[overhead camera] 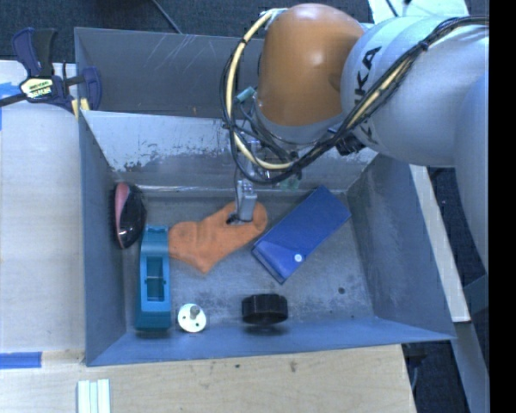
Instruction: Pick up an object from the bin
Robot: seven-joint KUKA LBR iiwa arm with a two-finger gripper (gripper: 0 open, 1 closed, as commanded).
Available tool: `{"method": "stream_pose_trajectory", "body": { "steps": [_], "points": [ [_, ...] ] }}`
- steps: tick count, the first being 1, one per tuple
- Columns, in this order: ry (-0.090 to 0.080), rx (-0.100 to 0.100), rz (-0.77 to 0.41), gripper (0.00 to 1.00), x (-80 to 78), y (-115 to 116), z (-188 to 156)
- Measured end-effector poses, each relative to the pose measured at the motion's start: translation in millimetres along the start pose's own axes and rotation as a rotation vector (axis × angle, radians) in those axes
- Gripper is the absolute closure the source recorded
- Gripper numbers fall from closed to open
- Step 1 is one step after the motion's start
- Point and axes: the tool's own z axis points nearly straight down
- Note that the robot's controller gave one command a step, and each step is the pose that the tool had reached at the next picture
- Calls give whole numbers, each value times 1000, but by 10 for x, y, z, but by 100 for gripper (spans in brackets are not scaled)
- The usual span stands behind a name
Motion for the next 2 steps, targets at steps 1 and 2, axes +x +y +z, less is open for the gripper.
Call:
{"method": "stream_pose_trajectory", "body": {
  "steps": [1,2],
  "points": [
    [-9,-1,2,0,-15,-5,-54],
    [-14,-1,-45,0,162,-89,467]
  ]
}}
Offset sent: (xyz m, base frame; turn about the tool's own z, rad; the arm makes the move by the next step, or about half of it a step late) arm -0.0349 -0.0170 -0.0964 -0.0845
